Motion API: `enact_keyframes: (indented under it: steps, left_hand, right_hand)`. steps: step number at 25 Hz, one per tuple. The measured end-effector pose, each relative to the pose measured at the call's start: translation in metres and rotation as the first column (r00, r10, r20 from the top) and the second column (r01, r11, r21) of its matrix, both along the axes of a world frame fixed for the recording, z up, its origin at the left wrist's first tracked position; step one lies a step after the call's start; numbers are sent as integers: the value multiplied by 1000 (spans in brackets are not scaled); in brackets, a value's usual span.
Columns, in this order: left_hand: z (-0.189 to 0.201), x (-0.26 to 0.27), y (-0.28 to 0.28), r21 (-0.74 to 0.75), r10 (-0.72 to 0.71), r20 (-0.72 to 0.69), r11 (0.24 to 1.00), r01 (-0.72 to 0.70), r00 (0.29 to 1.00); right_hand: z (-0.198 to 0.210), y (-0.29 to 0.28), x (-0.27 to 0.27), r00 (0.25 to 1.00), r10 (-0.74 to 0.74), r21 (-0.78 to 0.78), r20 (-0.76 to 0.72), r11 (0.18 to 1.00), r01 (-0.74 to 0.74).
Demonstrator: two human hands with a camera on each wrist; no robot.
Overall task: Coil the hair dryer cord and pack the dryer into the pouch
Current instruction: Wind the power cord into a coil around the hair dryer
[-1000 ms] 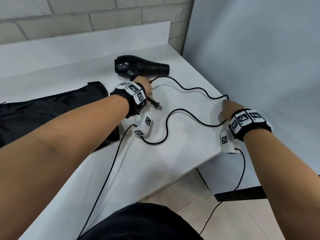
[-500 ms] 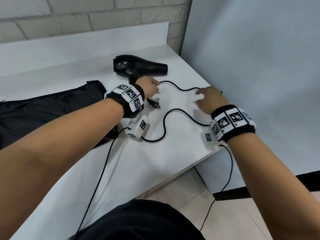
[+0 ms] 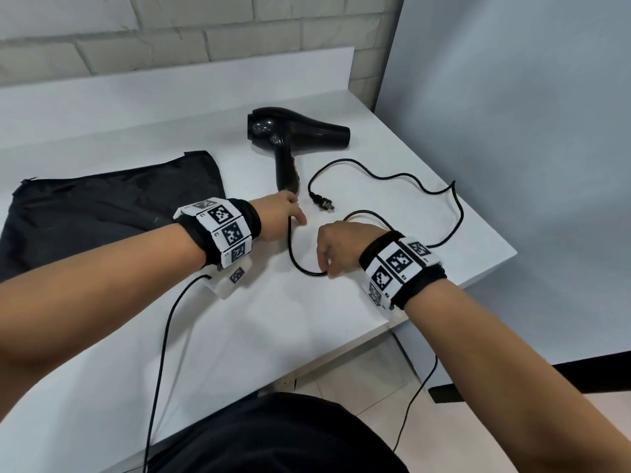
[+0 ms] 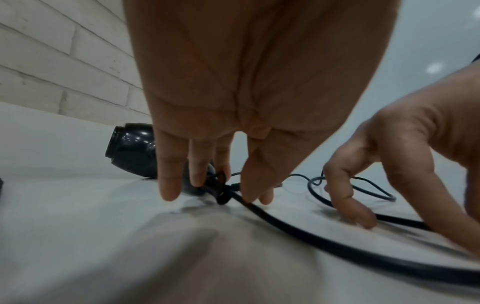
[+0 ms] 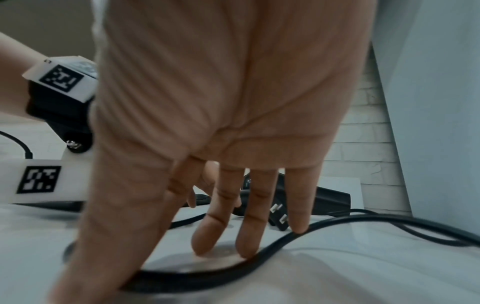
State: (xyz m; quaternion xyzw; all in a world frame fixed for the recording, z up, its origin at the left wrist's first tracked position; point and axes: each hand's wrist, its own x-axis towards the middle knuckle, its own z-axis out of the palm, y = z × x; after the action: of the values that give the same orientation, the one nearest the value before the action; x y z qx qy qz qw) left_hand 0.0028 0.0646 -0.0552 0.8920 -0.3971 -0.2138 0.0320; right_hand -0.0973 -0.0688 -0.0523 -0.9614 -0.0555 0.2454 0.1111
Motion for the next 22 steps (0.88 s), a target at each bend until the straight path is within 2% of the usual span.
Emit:
enact_keyframes:
  steps: [3,5,7,9,10,11,13,15,16,17,18,19,22]
  left_hand:
    - [-5,-3,3,42,-32,-2,999,32,999]
    - [-7,-2,5,41,-31,20,999,30,999]
    - [-7,0,8,-20,-2,41,1000,3,999]
    - [-3,1,10,-198,-2,42,980,10,999]
    - [0,1,10,-342,-23,41,939,36,999]
    - [4,0,8,-499,-34,33,866,46,999]
    - [17,-3,4,-723,-13,-55,691,-31,998]
    - [32,0,-3,-827,-5,-161,546,-132,987]
    - [40,1,-9,-855,-18,-203,490,-168,979]
    - [48,2,-14,-874,-33,-233,444,-194,972]
    - [55,3,-19,-886,-42,-253,411,-214,967]
    - [63,5,-23,-889,-45,-269,396,-230,962]
    - [83,11,-32,-879,-27,-304,394,-270,952]
  right_hand:
    - [1,4,0,996,-42,13,80,999,41]
    - [13,2,-1,974,-151,135,169,982,129]
    - [30,-2,1,898,-327,332,295,916,224]
    - [46,-6,4,769,-472,489,431,838,240]
    - [52,-9,5,688,-527,538,498,810,231]
    - [58,-12,6,592,-560,548,579,806,226]
    - [65,-15,9,385,-606,548,696,795,260]
    - [71,-14,14,233,-730,692,642,683,232]
    - [74,-11,16,192,-789,769,583,613,180]
    - [75,-5,17,177,-822,814,541,565,136]
    - [73,3,18,186,-829,826,527,551,119]
    - [68,11,19,230,-814,811,533,569,134]
    - [45,29,36,459,-741,722,491,641,262]
